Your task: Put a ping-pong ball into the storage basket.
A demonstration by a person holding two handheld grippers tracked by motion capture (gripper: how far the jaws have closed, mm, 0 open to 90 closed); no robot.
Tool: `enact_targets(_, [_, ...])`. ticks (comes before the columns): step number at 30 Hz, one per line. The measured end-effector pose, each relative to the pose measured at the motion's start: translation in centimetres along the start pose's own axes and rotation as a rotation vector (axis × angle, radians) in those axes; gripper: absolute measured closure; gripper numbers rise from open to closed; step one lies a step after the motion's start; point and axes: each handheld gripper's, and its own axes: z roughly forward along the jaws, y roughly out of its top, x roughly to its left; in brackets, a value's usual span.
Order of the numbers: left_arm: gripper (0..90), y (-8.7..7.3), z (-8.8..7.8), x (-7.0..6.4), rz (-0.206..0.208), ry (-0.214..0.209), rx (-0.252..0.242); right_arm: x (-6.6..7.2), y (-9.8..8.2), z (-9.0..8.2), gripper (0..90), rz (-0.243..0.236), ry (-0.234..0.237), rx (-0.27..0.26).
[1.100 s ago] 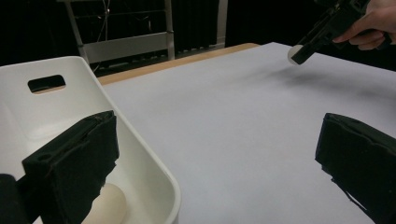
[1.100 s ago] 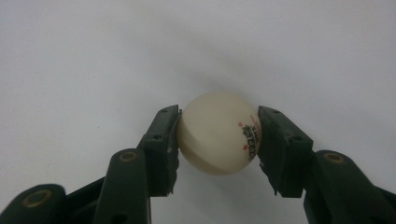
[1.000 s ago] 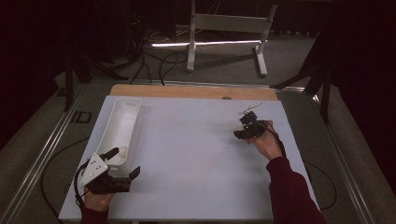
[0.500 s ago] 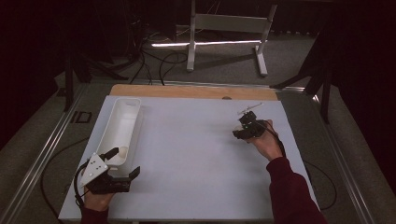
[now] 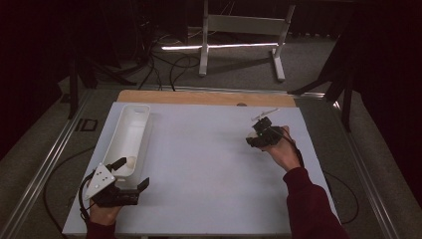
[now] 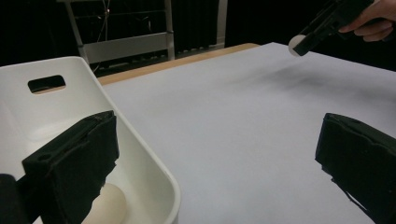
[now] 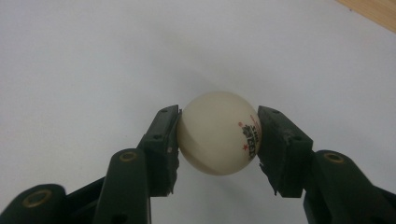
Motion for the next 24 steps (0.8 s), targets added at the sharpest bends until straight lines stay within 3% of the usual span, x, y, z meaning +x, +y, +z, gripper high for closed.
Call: enact_targets(24, [0.3,0.0,0.0,-0.1,-0.001,-0.005,-0.004,0.8,1.4,-1.5,50.7,-0.036,-0.002,-0.033])
